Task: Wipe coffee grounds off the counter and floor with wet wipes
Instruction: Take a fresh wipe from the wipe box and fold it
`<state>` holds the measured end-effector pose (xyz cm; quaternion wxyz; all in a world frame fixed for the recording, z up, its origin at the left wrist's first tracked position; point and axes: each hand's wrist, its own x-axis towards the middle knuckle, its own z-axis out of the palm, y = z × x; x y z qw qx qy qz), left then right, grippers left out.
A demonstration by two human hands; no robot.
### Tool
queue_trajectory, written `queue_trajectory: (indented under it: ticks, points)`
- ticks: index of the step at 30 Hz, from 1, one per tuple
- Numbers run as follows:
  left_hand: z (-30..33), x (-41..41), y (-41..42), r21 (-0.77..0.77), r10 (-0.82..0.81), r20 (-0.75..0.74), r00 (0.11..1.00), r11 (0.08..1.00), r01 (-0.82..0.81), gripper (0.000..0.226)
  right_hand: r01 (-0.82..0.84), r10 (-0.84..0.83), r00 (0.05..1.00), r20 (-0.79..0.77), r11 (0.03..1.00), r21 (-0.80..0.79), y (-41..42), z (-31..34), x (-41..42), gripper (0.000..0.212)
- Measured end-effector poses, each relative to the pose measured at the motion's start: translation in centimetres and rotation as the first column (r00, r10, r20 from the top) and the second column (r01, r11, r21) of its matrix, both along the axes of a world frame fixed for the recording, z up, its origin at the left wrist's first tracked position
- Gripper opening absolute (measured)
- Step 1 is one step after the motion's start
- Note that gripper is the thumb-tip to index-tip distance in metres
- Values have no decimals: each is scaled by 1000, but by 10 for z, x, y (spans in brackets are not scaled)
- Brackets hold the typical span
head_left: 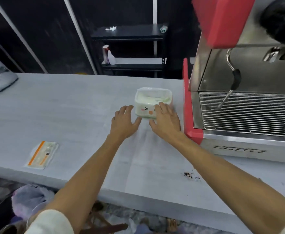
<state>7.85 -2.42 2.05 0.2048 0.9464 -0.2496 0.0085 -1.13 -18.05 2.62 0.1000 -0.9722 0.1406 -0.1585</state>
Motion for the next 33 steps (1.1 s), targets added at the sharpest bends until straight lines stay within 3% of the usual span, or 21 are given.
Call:
queue_trajectory:
  ticks: [10,18,25,33]
  points:
    - [13,71,-19,-154,-266,4,964,952,263,86,168,-163,976,146,985,-29,-15,35,45,44]
    - [2,101,-47,-239,-349,-121,929,919,314,107,153,-152,986,71,988,-14,-34,37,79,45]
    - [-11,109,-53,-345,-377,-148,914,886,310,102,137,-136,991,14,989,-60,-33,32,92,26]
    - [-10,113,-51,-330,-370,-123,921,890,313,87,98,-95,986,137,995,-12,-27,50,86,18]
